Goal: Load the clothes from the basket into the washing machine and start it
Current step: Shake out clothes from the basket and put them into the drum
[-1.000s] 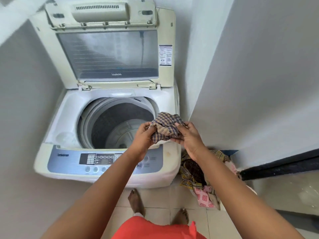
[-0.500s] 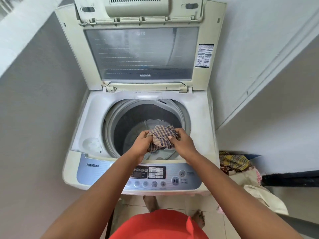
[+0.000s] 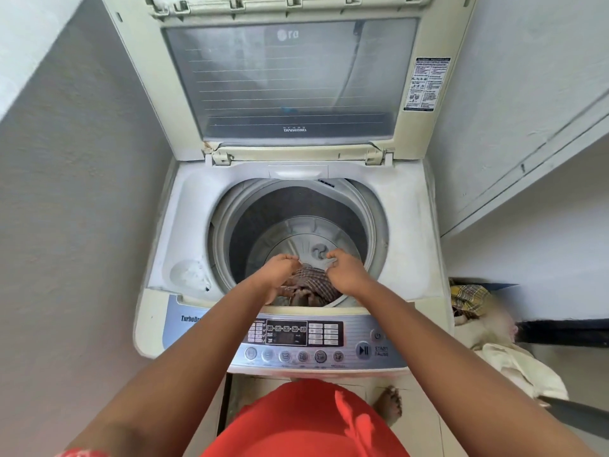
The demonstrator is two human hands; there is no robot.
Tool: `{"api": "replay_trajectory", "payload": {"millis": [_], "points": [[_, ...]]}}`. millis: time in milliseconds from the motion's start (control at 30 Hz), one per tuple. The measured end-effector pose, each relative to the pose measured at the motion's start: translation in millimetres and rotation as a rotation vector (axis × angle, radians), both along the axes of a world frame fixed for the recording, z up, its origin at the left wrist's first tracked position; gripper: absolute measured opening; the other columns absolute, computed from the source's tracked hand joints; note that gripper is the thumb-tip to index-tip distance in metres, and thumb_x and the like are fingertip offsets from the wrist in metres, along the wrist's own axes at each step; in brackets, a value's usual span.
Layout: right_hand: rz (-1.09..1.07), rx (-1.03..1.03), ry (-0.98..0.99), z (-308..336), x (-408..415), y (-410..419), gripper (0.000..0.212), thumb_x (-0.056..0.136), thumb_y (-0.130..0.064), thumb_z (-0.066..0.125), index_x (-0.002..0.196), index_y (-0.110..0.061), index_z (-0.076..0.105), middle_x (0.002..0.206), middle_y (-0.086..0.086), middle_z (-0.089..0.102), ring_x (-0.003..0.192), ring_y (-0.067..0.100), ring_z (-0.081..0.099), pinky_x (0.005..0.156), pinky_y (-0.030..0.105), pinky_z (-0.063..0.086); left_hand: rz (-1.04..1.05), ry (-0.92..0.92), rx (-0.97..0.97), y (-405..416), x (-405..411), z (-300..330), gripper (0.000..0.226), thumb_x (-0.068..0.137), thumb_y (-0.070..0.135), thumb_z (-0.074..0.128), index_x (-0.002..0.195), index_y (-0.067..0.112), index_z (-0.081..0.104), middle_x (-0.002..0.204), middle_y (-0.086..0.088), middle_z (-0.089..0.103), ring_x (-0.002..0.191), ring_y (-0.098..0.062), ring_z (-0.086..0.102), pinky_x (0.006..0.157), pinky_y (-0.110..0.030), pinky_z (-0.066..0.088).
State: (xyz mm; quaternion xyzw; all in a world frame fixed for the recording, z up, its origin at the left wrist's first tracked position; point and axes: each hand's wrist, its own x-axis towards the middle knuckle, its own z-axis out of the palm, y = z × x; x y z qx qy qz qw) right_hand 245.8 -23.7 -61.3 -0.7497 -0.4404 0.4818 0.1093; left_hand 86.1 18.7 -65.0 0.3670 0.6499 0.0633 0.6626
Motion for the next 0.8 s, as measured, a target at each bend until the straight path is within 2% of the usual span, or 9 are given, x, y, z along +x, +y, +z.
{"api": "replay_trajectory", "payload": {"millis": [67, 167, 300, 433, 500, 600, 733, 800], "points": [[-0.014, 0.009, 0.007, -0.2, 0.3, -1.3, 0.044, 0.093, -0.007, 0.050, 0.137, -0.013, 0.052, 0.117, 0.014, 0.066, 0.104, 0.026, 0.061, 0.084, 0.022, 0.041, 0.008, 0.012, 0.032, 0.6, 3.9, 0.9, 0.019, 0.096, 0.016, 0.055, 0.115, 0.016, 0.056, 0.103, -0.007, 0.057, 0.092, -0.023, 0.055, 0.086, -0.041, 0.048], [-0.031, 0.055, -0.001, 3.5, 5.3, -4.5, 0.042, 0.091, -0.007, 0.052, 0.131, -0.014, 0.056, 0.102, 0.007, 0.067, 0.093, 0.020, 0.060, 0.079, 0.022, 0.042, 0.015, -0.006, 0.079, 0.2, 14.0, 7.4, 0.014, 0.100, 0.019, 0.051, 0.113, 0.017, 0.056, 0.104, -0.008, 0.059, 0.088, -0.020, 0.055, 0.079, -0.037, 0.044], [-0.111, 0.159, -0.030, 17.7, 23.4, -14.3, 0.031, 0.091, -0.010, 0.056, 0.121, -0.014, 0.063, 0.111, 0.009, 0.066, 0.100, 0.025, 0.062, 0.088, 0.031, 0.050, 0.023, -0.062, 0.118, -5.1, 38.5, 25.5, 0.017, 0.102, 0.021, 0.048, 0.116, 0.018, 0.057, 0.104, -0.004, 0.062, 0.089, -0.018, 0.058, 0.079, -0.033, 0.045], [-0.247, 0.244, 0.056, 31.8, 52.6, -30.5, 0.021, 0.089, -0.011, 0.059, 0.107, -0.018, 0.065, 0.097, 0.004, 0.067, 0.093, 0.025, 0.067, 0.086, 0.038, 0.055, 0.021, -0.175, 0.156, -17.6, 76.0, 47.8, 0.010, 0.103, 0.019, 0.047, 0.105, 0.021, 0.057, 0.098, -0.004, 0.064, 0.085, -0.017, 0.061, 0.077, -0.032, 0.045], [-0.307, 0.297, 0.088, 37.3, 69.5, -40.5, 0.020, 0.088, -0.009, 0.058, 0.102, -0.021, 0.066, 0.094, 0.002, 0.068, 0.088, 0.023, 0.068, 0.083, 0.036, 0.056, -0.006, -0.226, 0.186, -26.7, 94.8, 56.0, 0.011, 0.103, 0.018, 0.049, 0.109, 0.020, 0.058, 0.101, -0.005, 0.065, 0.085, -0.018, 0.062, 0.077, -0.032, 0.046], [-0.427, 0.398, 0.178, 46.6, 97.9, -62.6, 0.022, 0.089, -0.004, 0.053, 0.096, -0.020, 0.067, 0.090, 0.006, 0.071, 0.079, 0.022, 0.071, 0.076, 0.042, 0.060, -0.053, -0.298, 0.254, -46.4, 125.2, 65.1, 0.025, 0.101, 0.014, 0.052, 0.126, 0.010, 0.056, 0.107, -0.007, 0.065, 0.085, -0.015, 0.059, 0.079, -0.030, 0.046], [-0.586, 0.574, 0.167, 53.7, 138.1, -98.4, 0.022, 0.093, -0.004, 0.051, 0.097, -0.018, 0.067, 0.086, 0.000, 0.072, 0.066, 0.011, 0.069, 0.062, 0.028, 0.056, -0.086, -0.413, 0.282, -72.4, 161.7, 79.4, 0.030, 0.100, 0.014, 0.056, 0.130, 0.013, 0.056, 0.116, -0.008, 0.067, 0.099, -0.017, 0.063, 0.087, -0.030, 0.051], [-0.659, 0.611, 0.144, 49.7, 160.6, -116.3, 0.018, 0.094, -0.007, 0.053, 0.096, -0.019, 0.066, 0.086, -0.002, 0.071, 0.062, 0.007, 0.066, 0.061, 0.023, 0.053, -0.132, -0.447, 0.292, -85.9, 181.2, 86.2, 0.030, 0.100, 0.016, 0.056, 0.130, 0.015, 0.057, 0.118, -0.006, 0.067, 0.102, -0.016, 0.064, 0.095, -0.034, 0.051]]}}
